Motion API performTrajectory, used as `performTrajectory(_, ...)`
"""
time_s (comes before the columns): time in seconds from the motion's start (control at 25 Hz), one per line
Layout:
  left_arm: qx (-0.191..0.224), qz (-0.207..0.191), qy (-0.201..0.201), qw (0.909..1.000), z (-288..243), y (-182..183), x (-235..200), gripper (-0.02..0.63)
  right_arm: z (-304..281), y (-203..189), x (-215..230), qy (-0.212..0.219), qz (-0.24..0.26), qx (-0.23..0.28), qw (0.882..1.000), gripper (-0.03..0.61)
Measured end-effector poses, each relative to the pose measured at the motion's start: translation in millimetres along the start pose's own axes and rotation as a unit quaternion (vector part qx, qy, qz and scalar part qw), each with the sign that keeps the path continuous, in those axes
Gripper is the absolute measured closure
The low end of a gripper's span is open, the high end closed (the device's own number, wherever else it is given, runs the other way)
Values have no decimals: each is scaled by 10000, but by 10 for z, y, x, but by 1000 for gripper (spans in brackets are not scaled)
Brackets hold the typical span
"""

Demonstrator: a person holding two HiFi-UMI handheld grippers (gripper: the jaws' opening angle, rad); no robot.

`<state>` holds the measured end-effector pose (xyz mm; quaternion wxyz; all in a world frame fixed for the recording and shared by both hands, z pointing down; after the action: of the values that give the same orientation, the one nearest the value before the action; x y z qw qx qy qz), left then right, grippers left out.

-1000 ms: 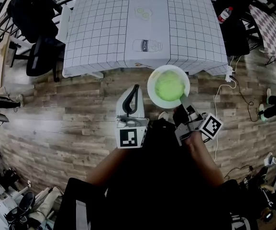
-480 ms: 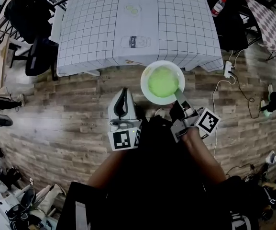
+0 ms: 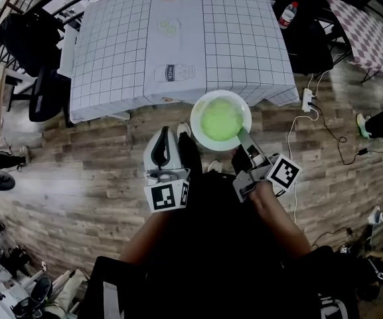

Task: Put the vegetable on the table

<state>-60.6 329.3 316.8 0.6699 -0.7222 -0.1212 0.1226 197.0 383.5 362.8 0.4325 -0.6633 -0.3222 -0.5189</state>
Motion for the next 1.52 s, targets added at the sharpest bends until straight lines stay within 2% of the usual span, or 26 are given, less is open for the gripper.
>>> performTrajectory(0.4, -46, 18, -330, 9994, -705, -11, -93, 606, -504, 250, 61, -143, -196, 180, 9995, 568)
performTrajectory(0.68, -14, 53, -222, 9997, -866, -27, -439, 606, -818, 184, 62, -78, -185, 288, 9994, 566)
performTrajectory(0.88, 48, 22, -197, 9998, -884, -240, -752, 606, -1027, -32, 136, 84, -96, 327, 9994, 566)
performTrajectory(1.0, 70, 19, -239, 9997, -1095, -192, -867, 606, -1255, 33, 79, 81, -85, 347, 9993, 568)
performTrajectory(1.52, 71, 58, -823, 9966, -1904, -57, -1362, 606, -2269, 143, 16, 144, -23, 592, 9981, 568)
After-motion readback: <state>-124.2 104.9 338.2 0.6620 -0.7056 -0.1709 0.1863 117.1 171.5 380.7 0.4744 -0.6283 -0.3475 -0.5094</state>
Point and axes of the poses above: the fingertips, and each gripper's own axes: z backward along the fingers, x to its right, y out of its top, the point moved 9 cm from there along z, backward along the fingers, and after that the axes turned 5 degrees about y, right-handed, at the moved point
